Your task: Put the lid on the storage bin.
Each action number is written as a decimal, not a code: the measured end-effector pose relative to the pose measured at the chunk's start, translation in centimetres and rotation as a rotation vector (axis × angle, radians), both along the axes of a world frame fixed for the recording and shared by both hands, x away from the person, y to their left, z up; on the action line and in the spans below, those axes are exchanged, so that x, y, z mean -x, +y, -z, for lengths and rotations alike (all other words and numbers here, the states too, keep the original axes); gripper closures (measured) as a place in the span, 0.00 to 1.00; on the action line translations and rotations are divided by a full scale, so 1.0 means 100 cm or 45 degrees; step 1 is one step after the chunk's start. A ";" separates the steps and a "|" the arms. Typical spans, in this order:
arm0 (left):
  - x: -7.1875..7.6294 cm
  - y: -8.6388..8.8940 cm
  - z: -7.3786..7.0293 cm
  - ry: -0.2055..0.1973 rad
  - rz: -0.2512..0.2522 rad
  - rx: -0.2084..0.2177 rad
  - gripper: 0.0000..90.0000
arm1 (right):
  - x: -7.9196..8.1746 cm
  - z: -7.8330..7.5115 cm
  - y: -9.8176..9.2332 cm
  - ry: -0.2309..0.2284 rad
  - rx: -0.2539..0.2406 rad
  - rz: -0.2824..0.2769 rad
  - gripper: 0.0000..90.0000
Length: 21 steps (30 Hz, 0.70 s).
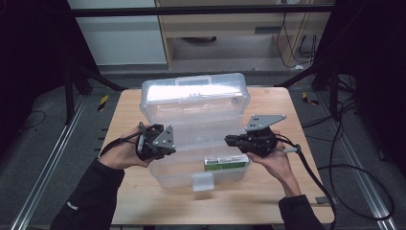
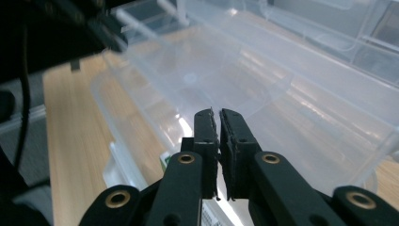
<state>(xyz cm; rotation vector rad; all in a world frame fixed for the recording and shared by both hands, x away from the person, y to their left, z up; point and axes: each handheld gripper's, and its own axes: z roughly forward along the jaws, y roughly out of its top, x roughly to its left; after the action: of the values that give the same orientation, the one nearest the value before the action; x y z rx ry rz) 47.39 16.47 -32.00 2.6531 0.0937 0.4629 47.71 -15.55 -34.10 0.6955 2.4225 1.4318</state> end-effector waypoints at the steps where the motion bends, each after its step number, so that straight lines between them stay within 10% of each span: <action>1: 0.000 0.000 0.000 0.002 0.001 -0.004 0.95 | -0.002 -0.001 -0.003 0.004 -0.032 0.014 0.95; 21: 0.001 0.000 0.000 0.007 -0.007 -0.009 0.95 | -0.041 -0.012 -0.026 -0.061 -0.149 0.449 1.00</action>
<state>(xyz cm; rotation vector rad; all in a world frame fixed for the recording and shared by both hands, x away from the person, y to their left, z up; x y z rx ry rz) 47.29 16.44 -32.05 2.6616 0.1009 0.4579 51.76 -18.11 -32.88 1.0419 2.0618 1.4301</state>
